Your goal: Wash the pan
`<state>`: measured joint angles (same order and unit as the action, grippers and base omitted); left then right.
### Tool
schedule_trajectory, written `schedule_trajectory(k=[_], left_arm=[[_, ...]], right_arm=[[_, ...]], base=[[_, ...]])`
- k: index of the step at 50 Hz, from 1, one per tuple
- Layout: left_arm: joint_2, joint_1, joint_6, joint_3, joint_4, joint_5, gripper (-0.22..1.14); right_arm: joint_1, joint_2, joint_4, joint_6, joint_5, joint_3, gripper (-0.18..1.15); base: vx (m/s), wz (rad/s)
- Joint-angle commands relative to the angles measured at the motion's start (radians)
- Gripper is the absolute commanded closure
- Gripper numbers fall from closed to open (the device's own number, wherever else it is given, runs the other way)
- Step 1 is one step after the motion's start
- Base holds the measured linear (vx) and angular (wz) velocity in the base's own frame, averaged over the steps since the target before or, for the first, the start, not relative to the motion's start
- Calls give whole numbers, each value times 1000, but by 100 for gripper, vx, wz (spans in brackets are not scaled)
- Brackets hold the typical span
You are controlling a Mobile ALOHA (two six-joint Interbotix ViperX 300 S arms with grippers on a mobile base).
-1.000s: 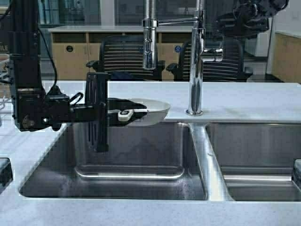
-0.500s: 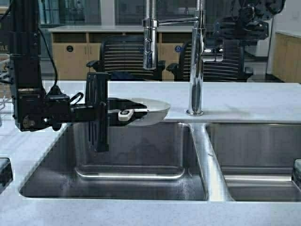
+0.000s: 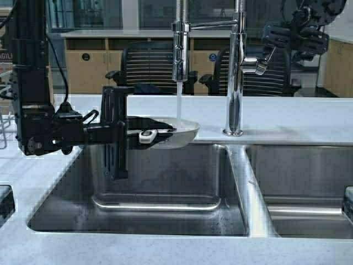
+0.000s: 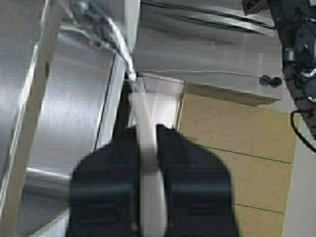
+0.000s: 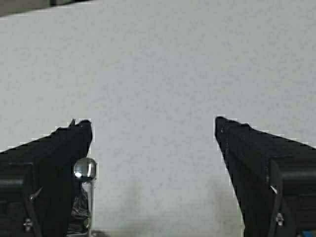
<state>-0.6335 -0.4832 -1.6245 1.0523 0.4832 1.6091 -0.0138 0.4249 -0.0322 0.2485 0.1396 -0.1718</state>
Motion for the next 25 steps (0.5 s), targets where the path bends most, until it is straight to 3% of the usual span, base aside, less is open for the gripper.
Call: schedule_trajectory(k=[1, 20, 25], left_arm=[[18, -3, 14, -8, 2, 20, 89], [15, -3, 14, -18, 5, 20, 89], [14, -8, 12, -23, 3, 21, 89]], right_arm=[[-77, -117, 5, -2, -2, -8, -5], [-103, -202, 0, -14, 5, -86, -4], [-104, -166, 2, -12, 0, -100, 5]], base=[[1, 3], [0, 0], [-1, -3]])
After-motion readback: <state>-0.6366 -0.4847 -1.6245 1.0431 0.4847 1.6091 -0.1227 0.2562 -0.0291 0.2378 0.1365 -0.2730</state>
